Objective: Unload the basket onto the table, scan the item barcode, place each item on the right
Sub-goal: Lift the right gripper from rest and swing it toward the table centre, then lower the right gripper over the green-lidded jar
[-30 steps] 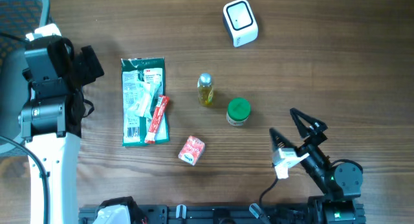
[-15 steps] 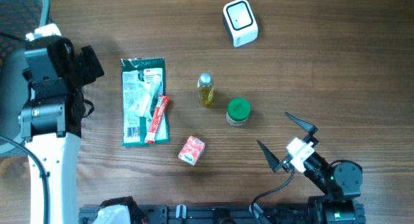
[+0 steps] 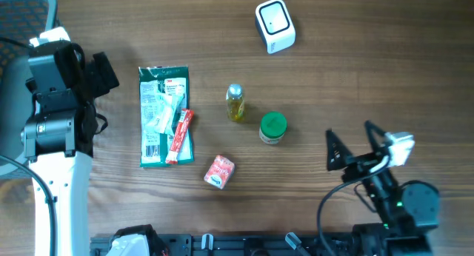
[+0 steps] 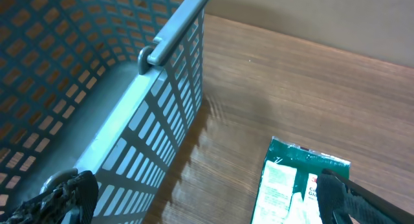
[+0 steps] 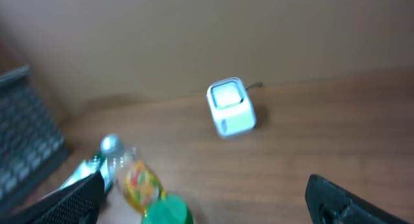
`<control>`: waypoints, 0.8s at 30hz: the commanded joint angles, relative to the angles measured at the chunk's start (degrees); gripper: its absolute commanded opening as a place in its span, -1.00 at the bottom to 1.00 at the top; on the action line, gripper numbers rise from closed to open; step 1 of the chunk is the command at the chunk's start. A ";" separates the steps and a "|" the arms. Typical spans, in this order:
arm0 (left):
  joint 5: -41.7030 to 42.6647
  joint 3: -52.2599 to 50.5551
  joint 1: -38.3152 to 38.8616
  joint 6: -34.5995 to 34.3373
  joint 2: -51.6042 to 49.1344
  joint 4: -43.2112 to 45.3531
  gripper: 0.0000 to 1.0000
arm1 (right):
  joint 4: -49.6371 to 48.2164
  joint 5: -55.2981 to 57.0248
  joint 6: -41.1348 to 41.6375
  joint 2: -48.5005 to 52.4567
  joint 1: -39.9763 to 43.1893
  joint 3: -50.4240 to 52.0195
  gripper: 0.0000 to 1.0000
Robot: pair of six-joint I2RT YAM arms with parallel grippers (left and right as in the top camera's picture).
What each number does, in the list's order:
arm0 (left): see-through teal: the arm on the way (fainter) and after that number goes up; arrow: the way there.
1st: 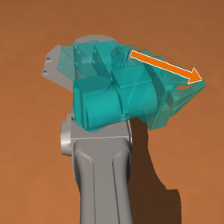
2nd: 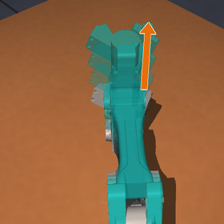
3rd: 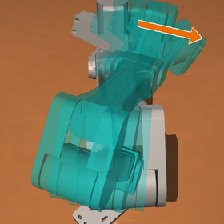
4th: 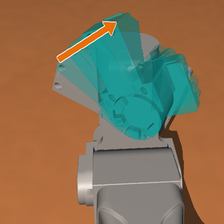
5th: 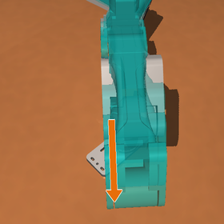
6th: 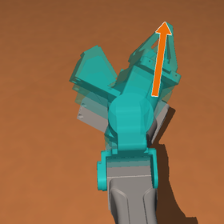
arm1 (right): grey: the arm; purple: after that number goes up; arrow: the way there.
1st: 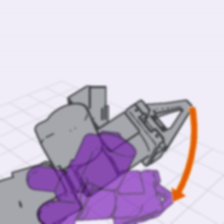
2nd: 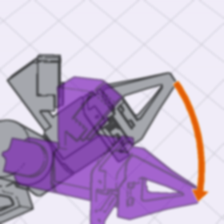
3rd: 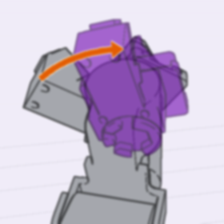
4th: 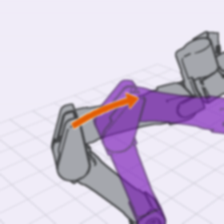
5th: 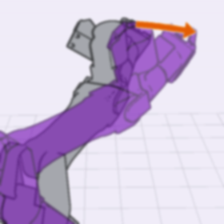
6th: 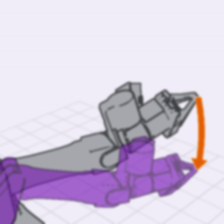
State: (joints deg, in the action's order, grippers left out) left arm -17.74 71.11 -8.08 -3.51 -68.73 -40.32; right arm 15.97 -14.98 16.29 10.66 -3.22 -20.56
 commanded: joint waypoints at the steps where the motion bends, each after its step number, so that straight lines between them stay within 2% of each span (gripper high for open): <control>1: 0.31 0.22 -0.31 0.11 -0.07 0.13 1.00 | 6.95 4.61 1.53 10.82 -0.07 -14.56 0.99; 6: 0.31 0.22 -0.31 0.11 -0.07 0.13 1.00 | 29.11 -2.80 1.66 32.63 -0.09 -39.36 1.00; 10: 0.31 0.22 -0.31 0.11 -0.07 0.13 1.00 | 38.73 -7.48 1.75 45.97 -0.09 -54.03 1.00; 12: 0.31 0.22 -0.31 0.11 -0.07 0.13 1.00 | 37.81 -9.27 1.88 50.49 -0.09 -57.07 1.00; 16: 0.31 0.22 -0.31 0.11 -0.07 0.13 1.00 | 39.06 -18.23 1.81 57.11 -0.09 -56.74 0.99; 20: 0.31 0.22 -0.31 0.11 -0.07 0.11 1.00 | 41.75 -15.89 1.95 64.26 -0.15 -56.68 0.38; 22: 0.31 0.22 -0.31 0.11 -0.07 0.13 1.00 | 43.56 -14.01 2.45 68.13 -0.20 -56.68 0.31; 24: 0.31 0.22 -0.31 0.11 -0.07 0.13 1.00 | 45.57 -11.80 3.65 71.32 -0.59 -56.68 0.33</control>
State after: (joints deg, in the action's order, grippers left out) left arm -17.72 71.11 -8.05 -3.51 -68.77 -40.34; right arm 59.44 -29.06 18.41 77.36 -3.22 -76.86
